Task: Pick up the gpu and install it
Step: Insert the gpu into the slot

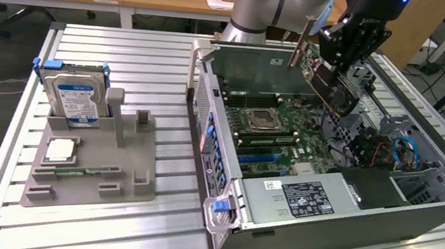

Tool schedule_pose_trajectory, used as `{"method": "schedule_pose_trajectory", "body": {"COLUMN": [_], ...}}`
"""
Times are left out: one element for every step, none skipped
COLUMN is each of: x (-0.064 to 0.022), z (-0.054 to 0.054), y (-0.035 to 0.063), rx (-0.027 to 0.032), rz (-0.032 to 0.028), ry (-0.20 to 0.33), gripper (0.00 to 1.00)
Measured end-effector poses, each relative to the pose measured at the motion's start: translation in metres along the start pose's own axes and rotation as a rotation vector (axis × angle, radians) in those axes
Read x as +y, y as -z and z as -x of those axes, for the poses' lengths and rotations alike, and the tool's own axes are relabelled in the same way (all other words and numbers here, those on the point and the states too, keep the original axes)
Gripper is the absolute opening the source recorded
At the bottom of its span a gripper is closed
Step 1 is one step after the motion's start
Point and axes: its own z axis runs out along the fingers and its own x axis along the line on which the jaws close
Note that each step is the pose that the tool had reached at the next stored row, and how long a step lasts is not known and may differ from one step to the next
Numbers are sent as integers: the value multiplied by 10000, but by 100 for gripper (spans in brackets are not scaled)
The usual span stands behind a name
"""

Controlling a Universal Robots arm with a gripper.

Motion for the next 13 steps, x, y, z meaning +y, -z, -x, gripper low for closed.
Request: {"method": "schedule_pose_trajectory", "body": {"x": [0, -1, -1, -2, -2, -3, -3, -3, -4, -4, -4, -5, -5], "z": [2, 4, 6, 8, 10, 11, 13, 14, 16, 17, 19, 20, 22], "y": [0, 0, 0, 0, 0, 0, 0, 0, 0, 0, 0, 0, 0], "rx": [0, 0, 0, -1, -1, -1, -1, -1, -1, -1, -2, -2, -2], "rz": [0, 1, 1, 1, 1, 1, 2, 2, 2, 2, 2, 3, 2], "ry": [11, 23, 35, 47, 58, 69, 81, 93, 105, 118, 131, 143, 158], "gripper": [26, 26, 26, 26, 26, 26, 26, 26, 26, 26, 26, 26, 26]}}
